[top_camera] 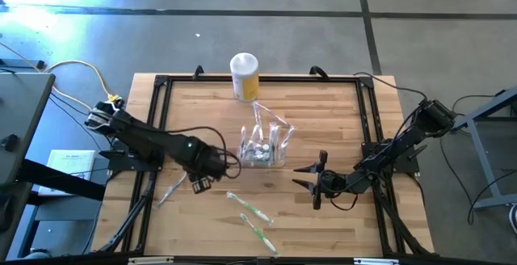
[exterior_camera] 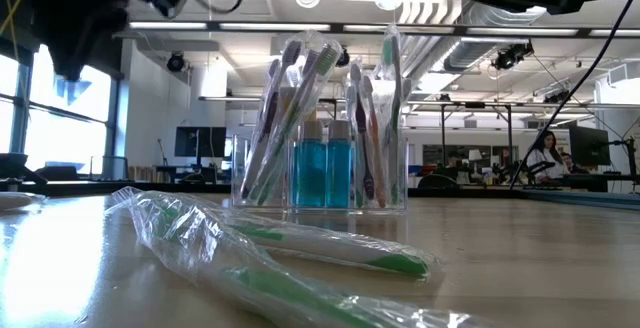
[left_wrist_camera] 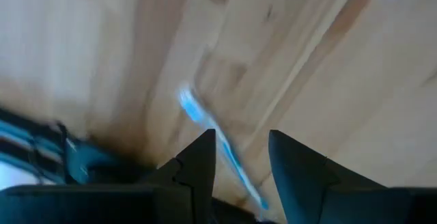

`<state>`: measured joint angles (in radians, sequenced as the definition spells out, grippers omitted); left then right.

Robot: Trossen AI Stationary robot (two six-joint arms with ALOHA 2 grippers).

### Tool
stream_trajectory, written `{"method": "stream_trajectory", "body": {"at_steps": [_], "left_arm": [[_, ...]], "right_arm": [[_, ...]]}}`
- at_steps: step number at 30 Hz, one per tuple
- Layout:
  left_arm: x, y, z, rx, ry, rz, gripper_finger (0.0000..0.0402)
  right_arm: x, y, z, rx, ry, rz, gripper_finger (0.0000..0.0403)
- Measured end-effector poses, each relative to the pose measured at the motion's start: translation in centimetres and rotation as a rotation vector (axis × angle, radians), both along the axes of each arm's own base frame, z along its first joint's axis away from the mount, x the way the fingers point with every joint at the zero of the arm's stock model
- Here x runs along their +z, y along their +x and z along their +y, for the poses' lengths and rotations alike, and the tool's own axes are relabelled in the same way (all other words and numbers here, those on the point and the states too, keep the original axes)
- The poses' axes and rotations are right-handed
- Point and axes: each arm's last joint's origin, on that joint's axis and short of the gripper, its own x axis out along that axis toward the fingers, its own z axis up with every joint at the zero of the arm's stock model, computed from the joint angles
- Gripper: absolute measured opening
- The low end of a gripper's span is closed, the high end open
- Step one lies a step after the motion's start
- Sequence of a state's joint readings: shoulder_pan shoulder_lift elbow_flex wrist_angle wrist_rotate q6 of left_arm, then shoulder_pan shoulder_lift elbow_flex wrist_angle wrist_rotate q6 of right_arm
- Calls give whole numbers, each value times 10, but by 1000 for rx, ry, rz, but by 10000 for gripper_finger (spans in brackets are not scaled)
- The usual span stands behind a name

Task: Pick & Place toothbrushing station
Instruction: Put the blue toothbrush into the transparent organizer

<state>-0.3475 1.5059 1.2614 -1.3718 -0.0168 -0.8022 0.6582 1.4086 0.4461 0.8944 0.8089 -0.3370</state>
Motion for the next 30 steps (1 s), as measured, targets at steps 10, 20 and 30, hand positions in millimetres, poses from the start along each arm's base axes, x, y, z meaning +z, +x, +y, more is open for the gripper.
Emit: {"method": "stream_trajectory", "body": {"at_steps": [10,20,30], "left_arm": [[-62,-30,6,151,-123,59,129],[-100,-61,16,325,-128,135,129],[-107,-57,14,309,-179,72,129]], "right_arm": [[-1,0,0,0,4,7,133],[-1,3,-5,-21,29,3,133],[-3,8,-11,-4,68,15,133]]}}
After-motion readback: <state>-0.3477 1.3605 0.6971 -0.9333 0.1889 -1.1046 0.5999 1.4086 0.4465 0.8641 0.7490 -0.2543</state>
